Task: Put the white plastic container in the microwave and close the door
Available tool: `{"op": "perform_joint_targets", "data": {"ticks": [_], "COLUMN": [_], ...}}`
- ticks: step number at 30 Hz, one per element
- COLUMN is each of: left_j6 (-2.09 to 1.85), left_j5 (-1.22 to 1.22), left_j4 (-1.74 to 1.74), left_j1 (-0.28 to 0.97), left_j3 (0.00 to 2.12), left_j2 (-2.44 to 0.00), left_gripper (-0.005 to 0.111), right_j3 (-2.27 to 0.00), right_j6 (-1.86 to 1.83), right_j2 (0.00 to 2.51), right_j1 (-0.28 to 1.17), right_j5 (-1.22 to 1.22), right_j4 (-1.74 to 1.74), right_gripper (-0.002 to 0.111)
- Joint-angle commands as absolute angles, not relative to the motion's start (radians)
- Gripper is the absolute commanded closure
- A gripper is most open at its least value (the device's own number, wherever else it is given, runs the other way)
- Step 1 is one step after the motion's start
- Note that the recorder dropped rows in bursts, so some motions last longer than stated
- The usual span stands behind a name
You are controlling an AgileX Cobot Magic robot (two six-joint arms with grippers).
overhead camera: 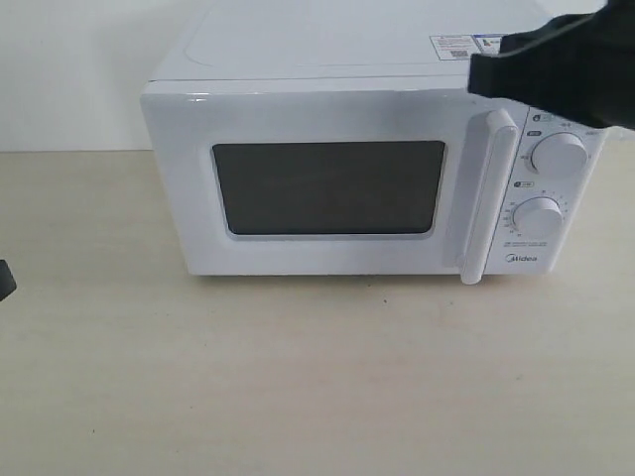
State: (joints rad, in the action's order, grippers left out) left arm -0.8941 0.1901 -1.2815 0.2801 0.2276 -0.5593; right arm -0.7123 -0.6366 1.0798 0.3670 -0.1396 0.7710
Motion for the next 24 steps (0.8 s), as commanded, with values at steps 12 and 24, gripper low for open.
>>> {"op": "perform_joint_targets", "data": {"ticks": [12,24], "left_j6": [-0.889,-0.889], "left_j5": [0.179,0.179], "left_j4": [-1.282,-1.282], "left_j1": [0.288,0.288], "left_j3": [0.224,0.224], "left_j2": [-0.553,-0.553], "left_gripper": [0.102,0.102], "right_j3": [-0.628,-0.628], "right_j6": [-0.635,-0.639], "right_j2": [0.569,0.410], "right_j1": [0.361,0.358], "right_j5": [0.048,0.042], "right_j4": [0.775,0.775], "right_gripper": [0.109,0.109]}}
